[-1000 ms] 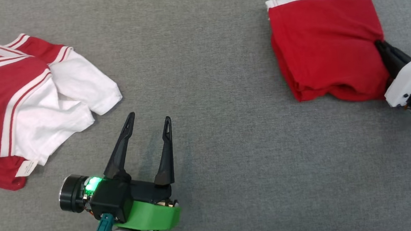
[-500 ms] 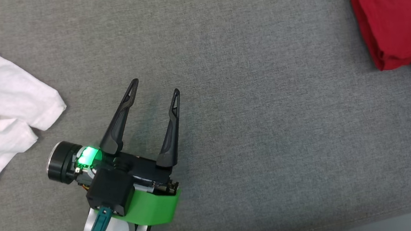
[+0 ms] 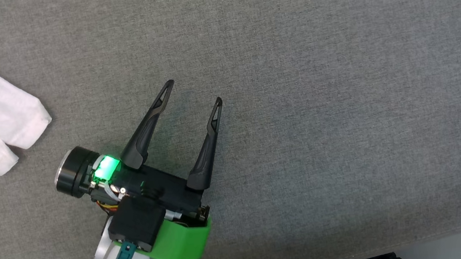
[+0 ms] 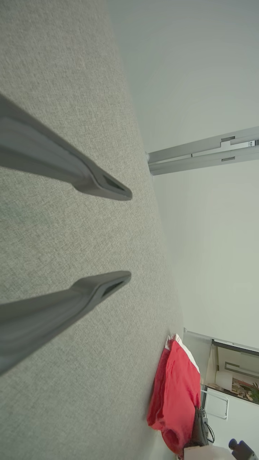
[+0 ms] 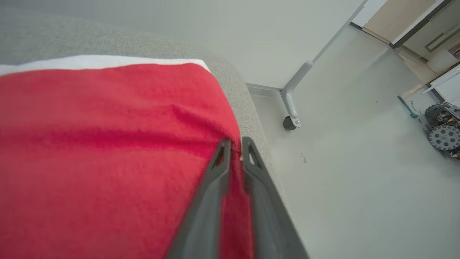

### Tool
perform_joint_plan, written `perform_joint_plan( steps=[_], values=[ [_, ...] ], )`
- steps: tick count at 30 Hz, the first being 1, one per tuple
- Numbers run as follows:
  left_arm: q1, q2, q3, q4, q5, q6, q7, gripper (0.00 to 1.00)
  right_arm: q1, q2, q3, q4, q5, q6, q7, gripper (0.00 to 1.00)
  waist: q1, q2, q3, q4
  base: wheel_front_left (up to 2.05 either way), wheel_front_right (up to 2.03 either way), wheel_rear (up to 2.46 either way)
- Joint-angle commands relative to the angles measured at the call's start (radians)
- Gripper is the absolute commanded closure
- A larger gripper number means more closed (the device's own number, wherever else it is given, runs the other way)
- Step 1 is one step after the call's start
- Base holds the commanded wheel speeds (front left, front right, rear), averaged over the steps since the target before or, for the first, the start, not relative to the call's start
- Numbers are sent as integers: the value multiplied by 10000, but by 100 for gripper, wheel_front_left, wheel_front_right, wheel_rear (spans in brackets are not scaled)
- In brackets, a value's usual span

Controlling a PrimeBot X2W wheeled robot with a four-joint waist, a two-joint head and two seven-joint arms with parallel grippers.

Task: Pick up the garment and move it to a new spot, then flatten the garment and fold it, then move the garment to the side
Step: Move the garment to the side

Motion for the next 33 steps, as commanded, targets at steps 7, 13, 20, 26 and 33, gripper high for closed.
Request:
perform_joint_plan(
  steps=[7, 13, 20, 26, 33],
  values=[
    [-222, 6, -43, 175, -87, 212, -2, 0, -773, 1224, -663, 475, -1830, -16, -727, 0, 0, 0, -432, 147, 0, 0, 0],
    [248, -131, 183, 680, -432, 527, -2, 0, 308, 3191, -828, -311, -1903, -16, -849, 0, 0, 0, -1702, 102, 0, 0, 0],
    [1073, -261, 583, 1412, -726, 896, -2, 0, 2215, 4846, -637, -1645, -1780, -16, -845, 0, 0, 0, -3415, 146, 0, 0, 0],
    [2032, -489, 1126, 1960, -1299, 1219, -2, 0, 3733, 5942, -603, -2736, -1882, -16, -845, 0, 0, 0, -4753, 215, 0, 0, 0],
    [2979, -608, 1725, 2511, -1736, 1406, -4, 0, 5445, 7155, -629, -3840, -2461, -16, -846, 0, 0, 0, -6068, 373, 0, 0, 0]
  ],
)
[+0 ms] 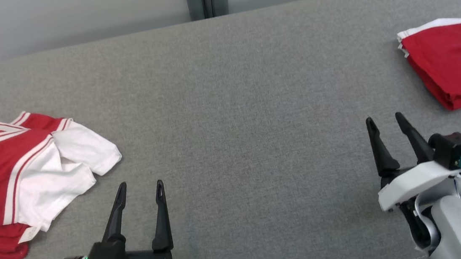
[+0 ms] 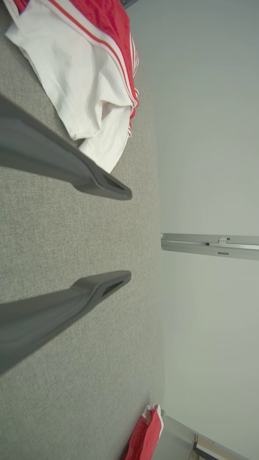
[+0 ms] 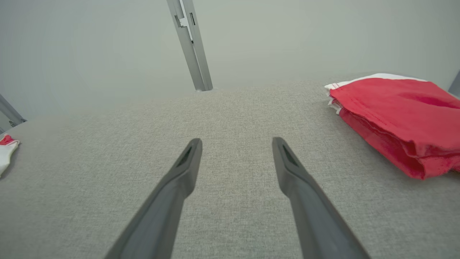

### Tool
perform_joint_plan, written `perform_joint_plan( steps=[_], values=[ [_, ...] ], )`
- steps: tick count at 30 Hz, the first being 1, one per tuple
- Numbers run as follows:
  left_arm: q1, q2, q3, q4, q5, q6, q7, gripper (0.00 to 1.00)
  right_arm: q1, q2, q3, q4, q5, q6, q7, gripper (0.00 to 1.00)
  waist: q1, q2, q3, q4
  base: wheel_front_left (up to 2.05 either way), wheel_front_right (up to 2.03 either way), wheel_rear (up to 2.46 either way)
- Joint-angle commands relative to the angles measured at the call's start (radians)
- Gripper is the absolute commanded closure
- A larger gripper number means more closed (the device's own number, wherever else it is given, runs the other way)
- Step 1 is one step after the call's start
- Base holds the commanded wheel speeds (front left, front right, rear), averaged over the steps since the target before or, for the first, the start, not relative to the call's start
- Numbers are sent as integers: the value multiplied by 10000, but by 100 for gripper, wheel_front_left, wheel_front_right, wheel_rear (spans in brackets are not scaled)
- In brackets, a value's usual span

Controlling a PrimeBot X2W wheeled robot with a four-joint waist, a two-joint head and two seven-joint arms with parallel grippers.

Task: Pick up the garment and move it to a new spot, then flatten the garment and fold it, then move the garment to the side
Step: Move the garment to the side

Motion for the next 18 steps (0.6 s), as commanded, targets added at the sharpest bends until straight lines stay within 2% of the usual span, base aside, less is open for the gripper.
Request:
perform_joint_plan(
  steps=[1, 4, 9, 18],
  values=[
    [265, -4, 104, 110, -62, 37, -2, 0, 377, 159, -114, -216, -155, -14, -27, 0, 0, 0, -1317, 166, 0, 0, 0],
    [613, -22, 363, 302, -123, 84, -2, 0, 1081, 547, 25, -910, -450, -12, -26, 0, 0, 0, -1703, 178, 0, 0, 0],
    [1091, -46, 624, 385, -402, -78, -1, 0, 2224, 779, 71, -1843, -721, -9, -26, 0, 0, 0, -2239, 294, 0, 0, 0],
    [1605, -39, 640, 516, -207, -250, -2, 0, 3773, 1056, -47, -2944, -955, -8, -27, 0, 0, 0, -2783, 495, 0, 0, 0]
  ],
)
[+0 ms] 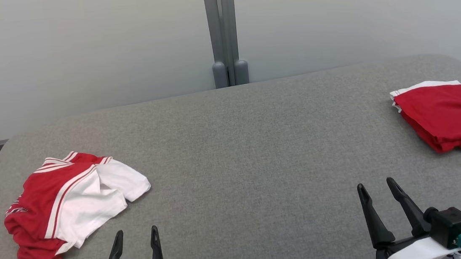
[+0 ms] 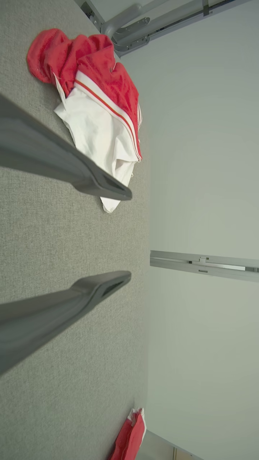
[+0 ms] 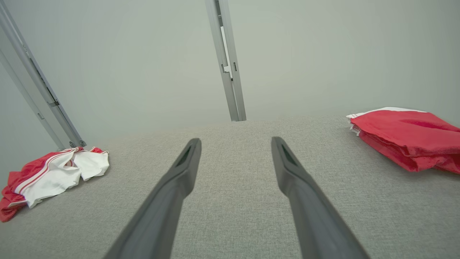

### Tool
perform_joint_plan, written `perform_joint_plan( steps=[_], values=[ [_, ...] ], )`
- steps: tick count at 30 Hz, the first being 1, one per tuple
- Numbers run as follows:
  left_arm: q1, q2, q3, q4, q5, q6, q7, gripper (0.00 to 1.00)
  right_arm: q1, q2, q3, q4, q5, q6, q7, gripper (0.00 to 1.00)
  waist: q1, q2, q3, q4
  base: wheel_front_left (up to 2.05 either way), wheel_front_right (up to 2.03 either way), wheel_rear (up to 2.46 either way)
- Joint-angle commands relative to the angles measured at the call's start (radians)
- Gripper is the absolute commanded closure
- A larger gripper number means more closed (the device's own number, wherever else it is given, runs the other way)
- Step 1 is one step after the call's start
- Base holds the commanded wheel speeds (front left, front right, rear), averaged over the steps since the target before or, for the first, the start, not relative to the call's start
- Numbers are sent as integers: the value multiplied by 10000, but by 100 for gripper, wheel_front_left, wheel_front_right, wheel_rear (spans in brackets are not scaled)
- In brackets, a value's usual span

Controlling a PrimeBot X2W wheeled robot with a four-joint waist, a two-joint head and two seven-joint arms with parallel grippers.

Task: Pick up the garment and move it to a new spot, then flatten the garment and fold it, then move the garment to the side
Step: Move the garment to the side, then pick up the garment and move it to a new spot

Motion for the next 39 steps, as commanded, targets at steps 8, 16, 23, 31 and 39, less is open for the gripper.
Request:
perform_joint_plan(
  steps=[8, 16, 23, 31, 39],
  values=[
    [290, 13, 30, 33, 29, -56, -2, 0, 334, 55, 71, -63, -152, 0, -27, 0, 0, 0, -210, 20, 0, 0, 0],
    [296, 12, 37, 38, 95, -79, -2, 0, 446, 18, 121, -2, -153, 0, -27, 0, 0, 0, -203, -28, 0, 0, 0],
    [260, 12, 44, 57, 171, -105, -2, 0, 547, 11, 133, -14, -120, 0, -27, 0, 0, 0, -185, 40, 0, 0, 0],
    [9, 13, -9, 88, 418, -185, -2, 0, 536, -88, 213, -23, -142, 0, -27, 0, 0, 0, -19, 538, 0, 0, 0],
    [-186, 15, -94, 31, 654, -214, -2, 0, 571, -69, 146, -64, -58, 0, -27, 0, 0, 0, 198, 1835, 0, 0, 0]
  ],
)
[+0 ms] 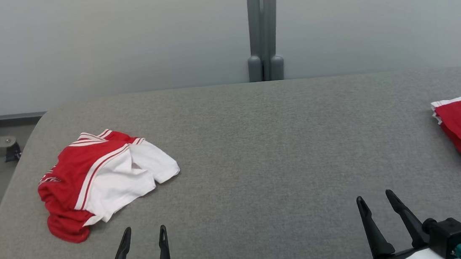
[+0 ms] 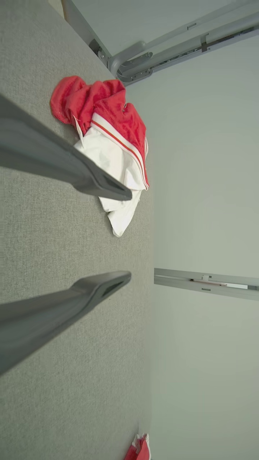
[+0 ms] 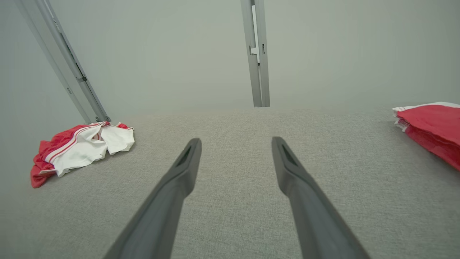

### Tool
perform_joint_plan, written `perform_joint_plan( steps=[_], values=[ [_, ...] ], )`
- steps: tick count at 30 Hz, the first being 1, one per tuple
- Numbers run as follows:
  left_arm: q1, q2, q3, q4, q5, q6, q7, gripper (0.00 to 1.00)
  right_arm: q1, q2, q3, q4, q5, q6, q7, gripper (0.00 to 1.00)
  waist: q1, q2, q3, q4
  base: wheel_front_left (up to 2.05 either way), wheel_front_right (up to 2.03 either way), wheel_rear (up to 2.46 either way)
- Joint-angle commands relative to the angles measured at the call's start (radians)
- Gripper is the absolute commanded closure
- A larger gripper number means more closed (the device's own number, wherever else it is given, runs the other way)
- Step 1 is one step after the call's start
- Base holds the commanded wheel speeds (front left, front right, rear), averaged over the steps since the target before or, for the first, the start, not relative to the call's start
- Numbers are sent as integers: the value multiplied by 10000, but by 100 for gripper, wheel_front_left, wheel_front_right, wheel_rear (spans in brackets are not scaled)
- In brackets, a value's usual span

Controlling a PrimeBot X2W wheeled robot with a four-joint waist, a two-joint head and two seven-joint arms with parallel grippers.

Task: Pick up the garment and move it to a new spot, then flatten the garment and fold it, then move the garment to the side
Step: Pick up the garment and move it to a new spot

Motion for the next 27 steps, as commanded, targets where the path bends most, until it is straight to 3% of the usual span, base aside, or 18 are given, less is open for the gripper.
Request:
perform_joint_plan(
  steps=[1, 17, 27],
  values=[
    [-216, 19, -55, -44, 143, -50, -2, 0, 74, 14, -23, -3, 39, 0, -27, 0, 0, 0, 223, 873, 0, 0, 0],
    [-424, 18, -128, -455, 59, 171, -2, 0, -309, -48, -237, -23, 25, 0, -27, 0, 0, 0, 660, 3632, 0, 0, 0],
    [-603, 18, -125, -976, 31, 554, -2, 0, -829, -430, 184, 138, 159, 0, -27, 0, 0, 0, 1239, 3994, 0, 0, 0]
  ],
)
